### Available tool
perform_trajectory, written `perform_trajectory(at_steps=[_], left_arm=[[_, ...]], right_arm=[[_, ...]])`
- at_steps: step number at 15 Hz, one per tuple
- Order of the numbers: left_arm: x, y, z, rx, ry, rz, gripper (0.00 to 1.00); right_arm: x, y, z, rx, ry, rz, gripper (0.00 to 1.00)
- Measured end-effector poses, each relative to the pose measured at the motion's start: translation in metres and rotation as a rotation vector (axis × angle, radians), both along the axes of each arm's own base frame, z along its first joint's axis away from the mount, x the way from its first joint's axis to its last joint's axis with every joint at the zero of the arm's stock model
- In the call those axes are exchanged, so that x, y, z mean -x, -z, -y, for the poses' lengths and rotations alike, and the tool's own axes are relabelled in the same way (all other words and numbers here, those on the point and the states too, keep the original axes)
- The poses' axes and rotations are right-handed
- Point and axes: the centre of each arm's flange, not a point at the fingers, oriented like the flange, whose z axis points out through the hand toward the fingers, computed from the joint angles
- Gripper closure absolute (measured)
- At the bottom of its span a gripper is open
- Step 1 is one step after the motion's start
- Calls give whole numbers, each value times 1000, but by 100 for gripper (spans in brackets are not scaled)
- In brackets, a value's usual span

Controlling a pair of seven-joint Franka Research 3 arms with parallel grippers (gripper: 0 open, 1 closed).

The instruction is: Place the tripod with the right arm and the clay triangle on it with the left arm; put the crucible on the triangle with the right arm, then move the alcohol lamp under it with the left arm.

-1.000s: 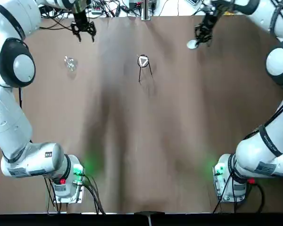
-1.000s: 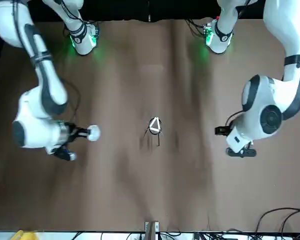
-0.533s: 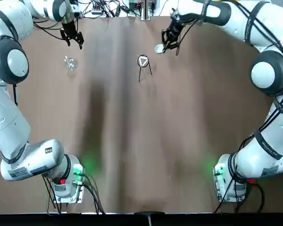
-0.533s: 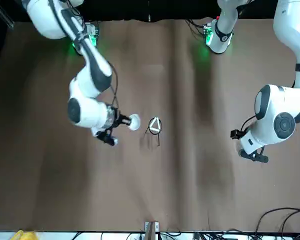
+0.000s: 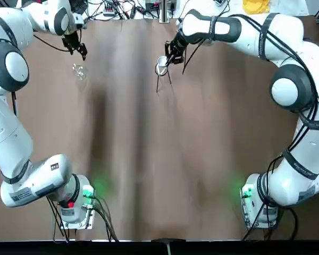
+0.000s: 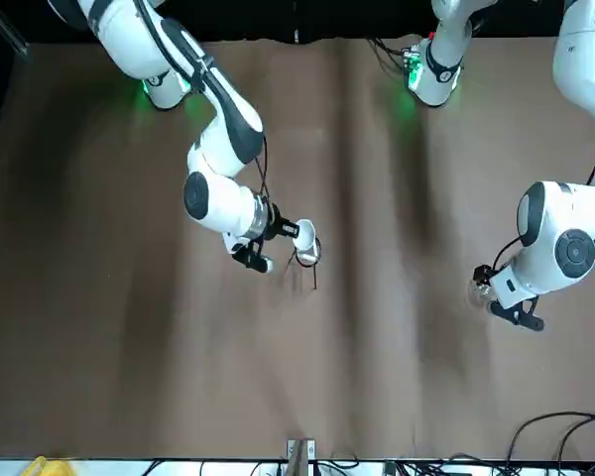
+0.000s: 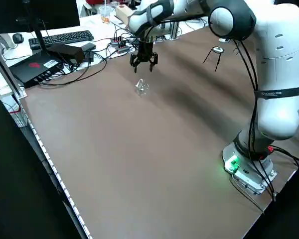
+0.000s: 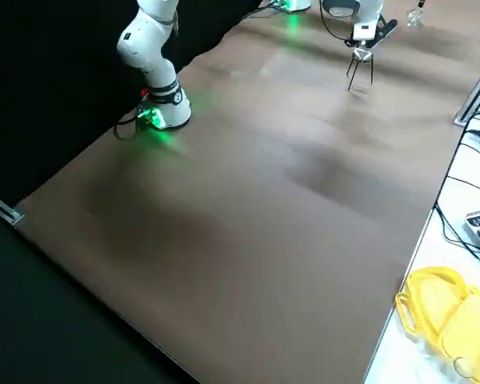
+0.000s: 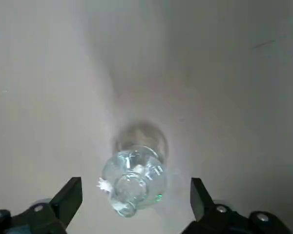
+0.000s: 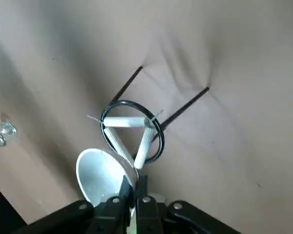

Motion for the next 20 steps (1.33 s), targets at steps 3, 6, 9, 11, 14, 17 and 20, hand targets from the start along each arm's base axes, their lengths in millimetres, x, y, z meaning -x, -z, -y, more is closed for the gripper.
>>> perform_trajectory(at_steps=[3,6,9,11,14,17,20], left_arm=[[4,12,-15,-5,-9,1,2],[2,9,-25,-4,-57,16,2],[4,7,-53,-2,-106,21,2],[7,6,-76,0,-127,24,2],[6,6,-69,4,-116,25,2],[5,5,-63,7,-73,22,2],[3,-2,-80,12,41,22,2]], right_arm=[[-1,10,-2,-1,9,4,94],[-4,14,-1,-5,25,17,94],[-3,21,-4,-5,28,18,94],[-4,25,-4,-1,30,19,94],[-5,26,-2,2,32,22,94],[-6,27,-2,2,33,27,94],[-6,27,-5,-3,38,40,94]])
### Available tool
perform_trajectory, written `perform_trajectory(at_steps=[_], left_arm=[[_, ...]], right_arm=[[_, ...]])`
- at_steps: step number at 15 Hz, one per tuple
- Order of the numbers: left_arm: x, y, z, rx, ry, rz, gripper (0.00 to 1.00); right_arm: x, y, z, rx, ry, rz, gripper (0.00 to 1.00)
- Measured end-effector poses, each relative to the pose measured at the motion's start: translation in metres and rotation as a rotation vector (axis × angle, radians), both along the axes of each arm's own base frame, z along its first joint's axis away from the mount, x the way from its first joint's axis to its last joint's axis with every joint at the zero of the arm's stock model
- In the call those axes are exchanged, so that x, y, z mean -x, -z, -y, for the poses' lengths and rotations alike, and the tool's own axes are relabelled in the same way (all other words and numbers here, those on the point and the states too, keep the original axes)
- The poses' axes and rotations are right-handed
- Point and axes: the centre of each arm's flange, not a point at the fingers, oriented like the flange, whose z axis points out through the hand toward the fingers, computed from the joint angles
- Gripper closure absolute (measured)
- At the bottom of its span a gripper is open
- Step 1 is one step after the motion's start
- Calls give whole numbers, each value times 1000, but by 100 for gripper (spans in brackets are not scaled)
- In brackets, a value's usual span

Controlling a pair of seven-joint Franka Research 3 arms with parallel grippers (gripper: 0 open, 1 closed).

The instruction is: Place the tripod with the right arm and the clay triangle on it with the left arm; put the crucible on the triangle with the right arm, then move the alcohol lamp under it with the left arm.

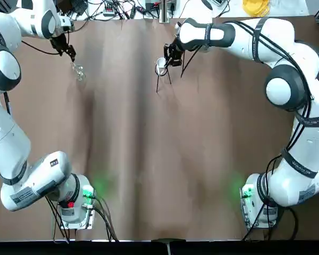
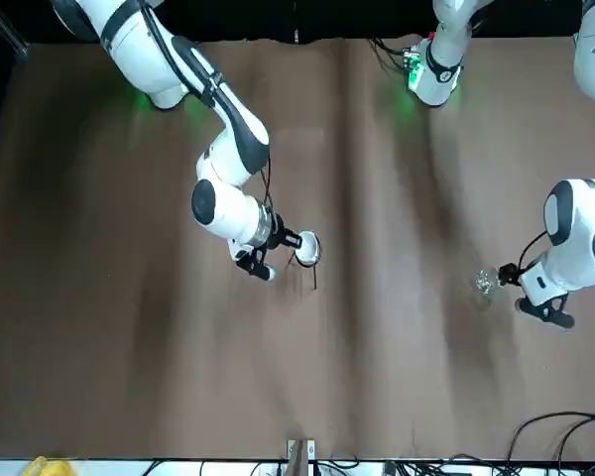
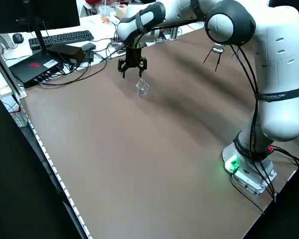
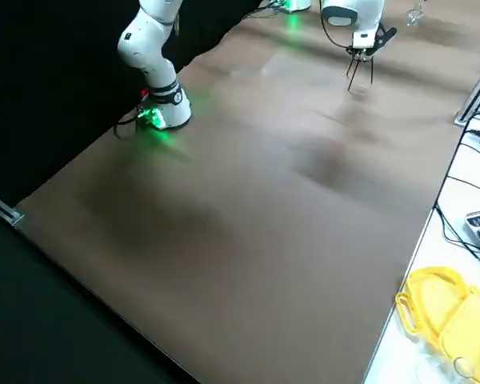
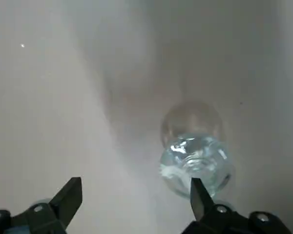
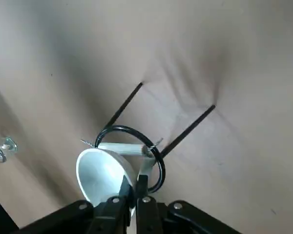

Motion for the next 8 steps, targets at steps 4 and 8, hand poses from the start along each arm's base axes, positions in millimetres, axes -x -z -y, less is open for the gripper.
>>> perform_trajectory(at_steps=[4,8], left_arm=[[-3,-16,-32,35,176,11,2],[6,-17,-73,184,330,39,2]], right_arm=[[-1,7,0,1,7,6,94],[-3,9,0,1,10,8,94]])
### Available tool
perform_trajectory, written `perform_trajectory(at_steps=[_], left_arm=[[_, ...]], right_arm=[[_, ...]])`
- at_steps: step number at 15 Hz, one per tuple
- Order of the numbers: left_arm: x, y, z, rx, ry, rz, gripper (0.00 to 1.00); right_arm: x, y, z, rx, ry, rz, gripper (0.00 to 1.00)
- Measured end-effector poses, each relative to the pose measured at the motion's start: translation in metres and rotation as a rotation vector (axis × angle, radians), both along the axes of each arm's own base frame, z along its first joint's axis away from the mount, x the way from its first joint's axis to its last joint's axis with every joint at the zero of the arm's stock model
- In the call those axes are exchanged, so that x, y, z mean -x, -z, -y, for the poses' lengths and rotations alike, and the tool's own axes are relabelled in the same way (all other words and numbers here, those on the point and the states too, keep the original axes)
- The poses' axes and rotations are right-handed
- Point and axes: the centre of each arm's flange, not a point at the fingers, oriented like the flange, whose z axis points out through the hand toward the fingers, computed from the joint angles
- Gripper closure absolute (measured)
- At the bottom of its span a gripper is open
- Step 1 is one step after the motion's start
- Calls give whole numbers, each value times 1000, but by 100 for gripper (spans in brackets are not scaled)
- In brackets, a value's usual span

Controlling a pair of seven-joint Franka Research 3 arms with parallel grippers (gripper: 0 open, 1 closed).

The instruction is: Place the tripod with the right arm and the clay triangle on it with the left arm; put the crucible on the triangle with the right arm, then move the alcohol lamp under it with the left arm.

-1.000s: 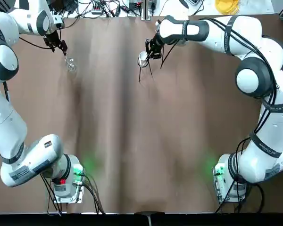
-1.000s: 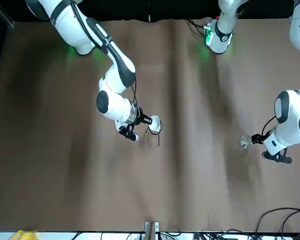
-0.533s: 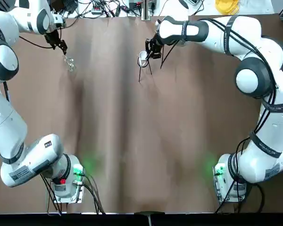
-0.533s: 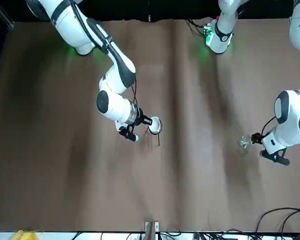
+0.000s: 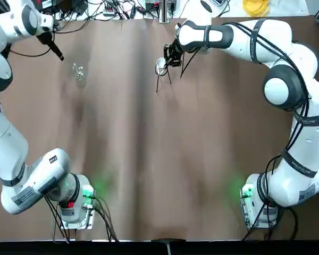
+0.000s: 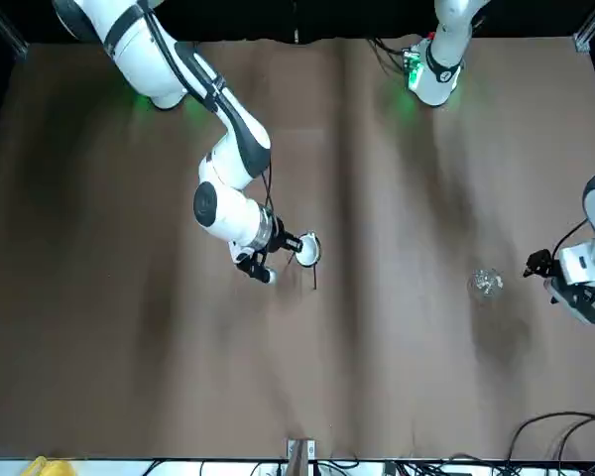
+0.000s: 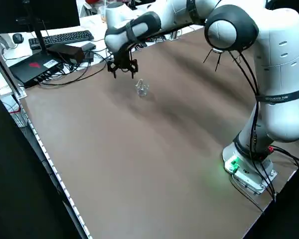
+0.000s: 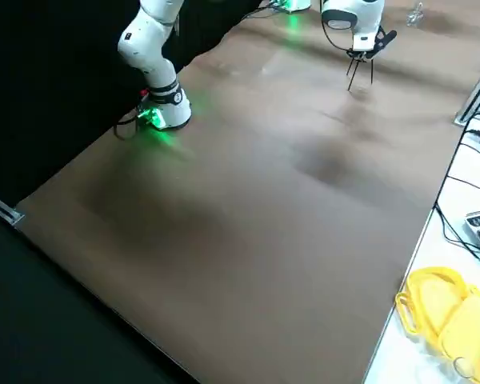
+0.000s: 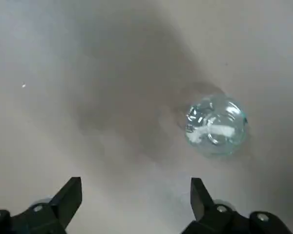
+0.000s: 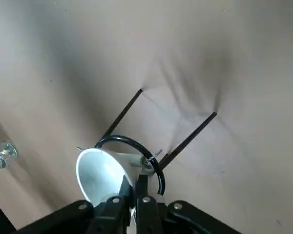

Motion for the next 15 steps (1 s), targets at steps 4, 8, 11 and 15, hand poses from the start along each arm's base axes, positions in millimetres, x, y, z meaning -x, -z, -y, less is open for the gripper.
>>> perform_trajectory(at_steps=[4,8,11,15], left_arm=[[10,12,-31,145,70,42,1],[9,3,-52,216,280,156,1],[12,9,-65,298,406,265,1],[25,50,-86,400,500,358,1]], right_arm=[[0,0,0,1,-3,3,81],[-1,0,1,20,-22,23,69],[-5,-2,4,20,-16,29,59],[-12,-8,10,17,-9,33,37]])
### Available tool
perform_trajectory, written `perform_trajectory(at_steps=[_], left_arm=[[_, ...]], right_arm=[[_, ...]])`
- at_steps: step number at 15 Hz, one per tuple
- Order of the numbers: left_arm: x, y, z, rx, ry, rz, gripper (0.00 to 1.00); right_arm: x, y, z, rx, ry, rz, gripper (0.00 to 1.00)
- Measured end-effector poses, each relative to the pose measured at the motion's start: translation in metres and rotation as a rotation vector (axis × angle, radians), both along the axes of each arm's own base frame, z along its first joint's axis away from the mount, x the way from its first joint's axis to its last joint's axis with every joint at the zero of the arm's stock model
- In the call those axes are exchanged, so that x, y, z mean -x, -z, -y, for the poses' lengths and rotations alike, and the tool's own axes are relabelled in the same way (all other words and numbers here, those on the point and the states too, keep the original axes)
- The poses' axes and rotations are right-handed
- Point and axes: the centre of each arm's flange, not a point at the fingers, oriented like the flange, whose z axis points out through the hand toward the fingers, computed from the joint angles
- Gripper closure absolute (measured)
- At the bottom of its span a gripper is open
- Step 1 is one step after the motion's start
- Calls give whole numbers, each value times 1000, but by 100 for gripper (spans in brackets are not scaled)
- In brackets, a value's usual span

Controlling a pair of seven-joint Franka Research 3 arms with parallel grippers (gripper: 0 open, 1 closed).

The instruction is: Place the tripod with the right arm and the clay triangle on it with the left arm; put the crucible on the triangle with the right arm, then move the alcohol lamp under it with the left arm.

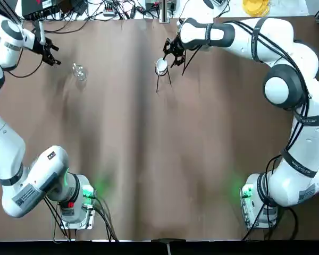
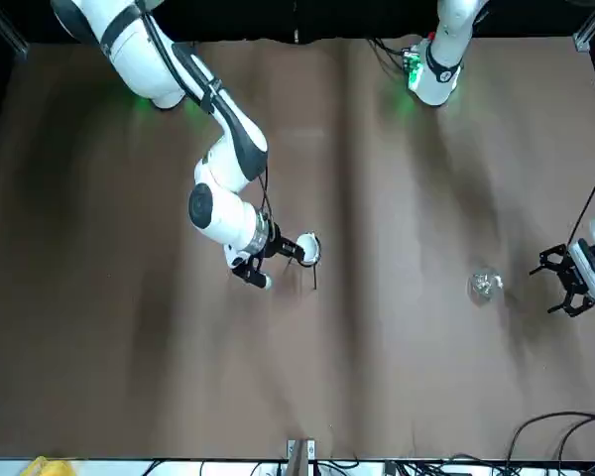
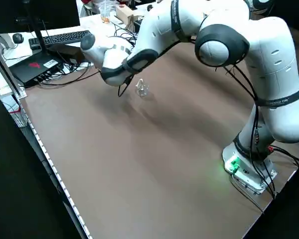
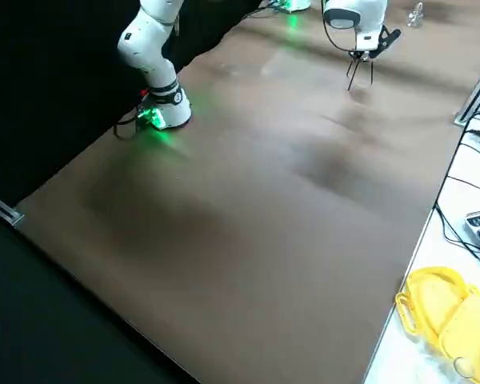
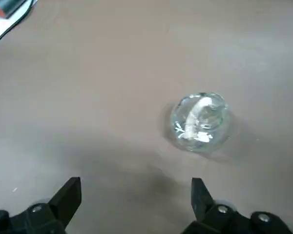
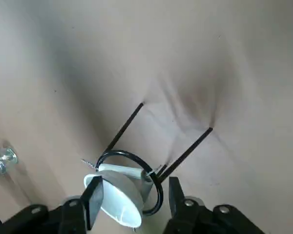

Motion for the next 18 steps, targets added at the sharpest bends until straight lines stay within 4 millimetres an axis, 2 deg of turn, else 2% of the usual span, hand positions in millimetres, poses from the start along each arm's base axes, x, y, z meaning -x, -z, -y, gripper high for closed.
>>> perform_trajectory(at_steps=[3,6,9,12,14,15,18], left_arm=[[9,27,1,87,85,33,1],[15,55,7,175,136,64,1],[22,86,10,220,155,59,1],[31,108,5,260,132,54,1],[32,114,5,284,113,55,1],[32,118,10,306,114,63,1],[32,122,23,377,124,74,1]], right_arm=[[-9,-21,13,3,-3,-10,35],[-27,-65,55,28,6,-1,34],[-42,-100,115,148,-50,39,34],[-53,-118,180,210,-152,47,32],[-58,-128,224,221,-228,54,32],[-60,-142,263,237,-306,77,30],[-54,-168,313,278,-334,71,29]])
